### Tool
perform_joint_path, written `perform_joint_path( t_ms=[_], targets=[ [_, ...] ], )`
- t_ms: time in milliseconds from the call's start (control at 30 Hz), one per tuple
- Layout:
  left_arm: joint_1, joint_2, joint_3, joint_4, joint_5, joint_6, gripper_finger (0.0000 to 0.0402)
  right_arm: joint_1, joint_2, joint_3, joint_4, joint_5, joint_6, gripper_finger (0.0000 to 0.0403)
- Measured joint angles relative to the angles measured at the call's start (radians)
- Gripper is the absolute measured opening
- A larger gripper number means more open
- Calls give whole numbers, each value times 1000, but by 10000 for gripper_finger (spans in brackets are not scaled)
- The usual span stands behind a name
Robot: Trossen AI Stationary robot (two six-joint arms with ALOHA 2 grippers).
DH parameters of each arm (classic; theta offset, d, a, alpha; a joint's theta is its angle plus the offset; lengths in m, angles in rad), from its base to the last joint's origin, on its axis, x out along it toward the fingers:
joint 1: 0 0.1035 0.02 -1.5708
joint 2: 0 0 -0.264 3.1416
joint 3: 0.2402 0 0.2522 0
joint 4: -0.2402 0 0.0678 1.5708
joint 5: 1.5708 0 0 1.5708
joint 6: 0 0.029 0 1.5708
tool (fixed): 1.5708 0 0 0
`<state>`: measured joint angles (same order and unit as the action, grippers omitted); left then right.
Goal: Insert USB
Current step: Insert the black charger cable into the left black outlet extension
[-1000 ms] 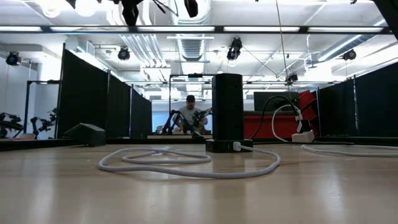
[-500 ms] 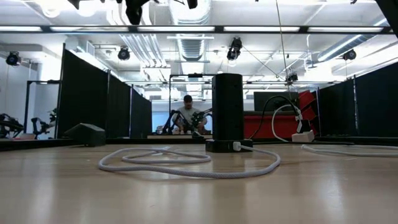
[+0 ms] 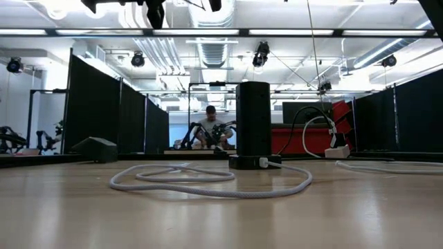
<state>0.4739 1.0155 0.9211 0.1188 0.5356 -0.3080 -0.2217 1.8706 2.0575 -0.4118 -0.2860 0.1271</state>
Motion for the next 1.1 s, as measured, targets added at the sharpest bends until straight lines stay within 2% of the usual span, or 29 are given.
perform_joint_path(
  t_ms=[233, 433, 633, 767, 1100],
  targets=[
    [-3, 1, 0, 13, 2, 0, 7, 1, 0, 0, -22, 2, 4, 38],
    [-3, 1, 0, -21, -2, 3, 7, -1, 0, 11, -30, -2, -24, 86],
    [-15, 0, 0, -40, -3, 11, 6, -1, -4, 45, -14, 24, 2, 104],
    [-17, 0, 0, -40, -3, 11, 6, -1, -2, 43, -22, 24, 30, 97],
    [-31, 1, 0, -41, 9, 13, 9, 1, -2, 43, -26, 6, 17, 30]
  ],
)
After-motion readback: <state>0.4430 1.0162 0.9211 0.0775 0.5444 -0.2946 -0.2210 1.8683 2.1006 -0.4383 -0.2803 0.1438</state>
